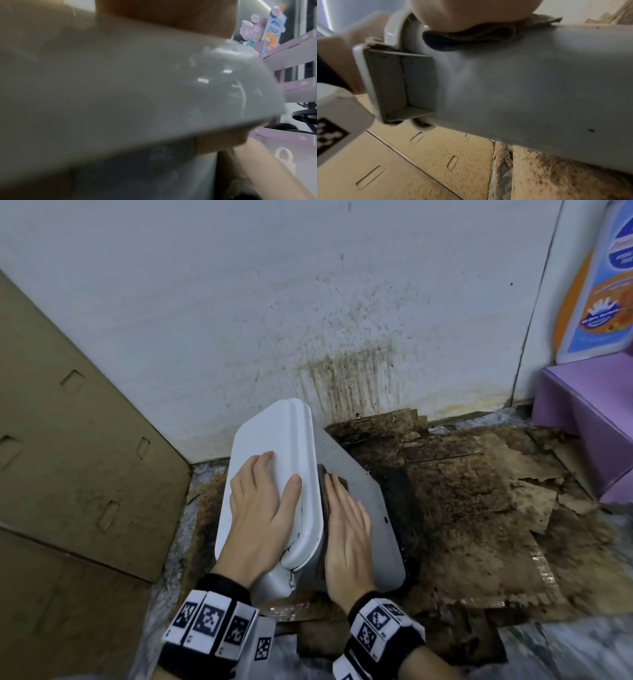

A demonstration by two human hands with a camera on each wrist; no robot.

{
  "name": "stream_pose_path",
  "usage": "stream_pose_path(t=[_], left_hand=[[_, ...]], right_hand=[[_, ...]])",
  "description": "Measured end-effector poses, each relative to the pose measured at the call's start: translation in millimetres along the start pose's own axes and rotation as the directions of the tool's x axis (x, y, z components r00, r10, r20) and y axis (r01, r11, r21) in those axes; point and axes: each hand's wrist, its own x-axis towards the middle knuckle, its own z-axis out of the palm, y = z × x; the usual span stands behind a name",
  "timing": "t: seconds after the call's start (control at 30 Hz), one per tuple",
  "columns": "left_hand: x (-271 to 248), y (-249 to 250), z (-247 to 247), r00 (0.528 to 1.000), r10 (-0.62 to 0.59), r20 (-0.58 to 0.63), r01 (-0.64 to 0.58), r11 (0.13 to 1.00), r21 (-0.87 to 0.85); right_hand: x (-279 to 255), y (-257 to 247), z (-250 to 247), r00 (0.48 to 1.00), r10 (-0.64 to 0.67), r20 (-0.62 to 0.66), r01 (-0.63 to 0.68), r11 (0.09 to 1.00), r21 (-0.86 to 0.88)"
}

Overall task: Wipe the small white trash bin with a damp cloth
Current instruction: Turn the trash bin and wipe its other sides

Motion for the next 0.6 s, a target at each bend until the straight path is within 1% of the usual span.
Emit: stream_pose_path(t=[0.1, 0.17, 0.3, 0.4, 0.5, 0.6], left_hand=[[0.8, -8.2, -2.9, 0.999, -0.004, 0.033, 0.004, 1.000, 0.018], [1.1, -13.7, -5.4, 0.999, -0.017, 0.041, 0.016, 1.000, 0.004], [-1.5, -18.3, -10.1, 0.999, -0.020, 0.051, 0.022, 0.999, -0.040], [-3.3, -17.8, -12.1, 0.998, -0.010, 0.062, 0.015, 0.998, -0.068], [-3.3, -16.4, -11.9, 0.997, -0.010, 0.077, 0.014, 0.998, -0.061], [-1.9, -15.6, -11.3, 0.997, -0.010, 0.082, 0.014, 0.999, -0.052]], right_hand=[[0.4, 14.1, 3.0, 1.000, -0.002, 0.015, 0.000, 0.995, 0.103], [-0.7, 29.4, 3.3, 0.999, 0.011, 0.032, -0.015, 0.993, 0.121], [-4.3, 87.6, 2.6, 0.986, 0.153, 0.058, -0.159, 0.981, 0.110], [-5.1, 122.6, -5.0, 0.953, 0.283, 0.111, -0.294, 0.950, 0.105], [-3.7, 128.0, -10.6, 0.921, 0.372, 0.117, -0.386, 0.914, 0.128], [-0.7, 121.1, -9.2, 0.913, 0.395, 0.102, -0.405, 0.907, 0.117]])
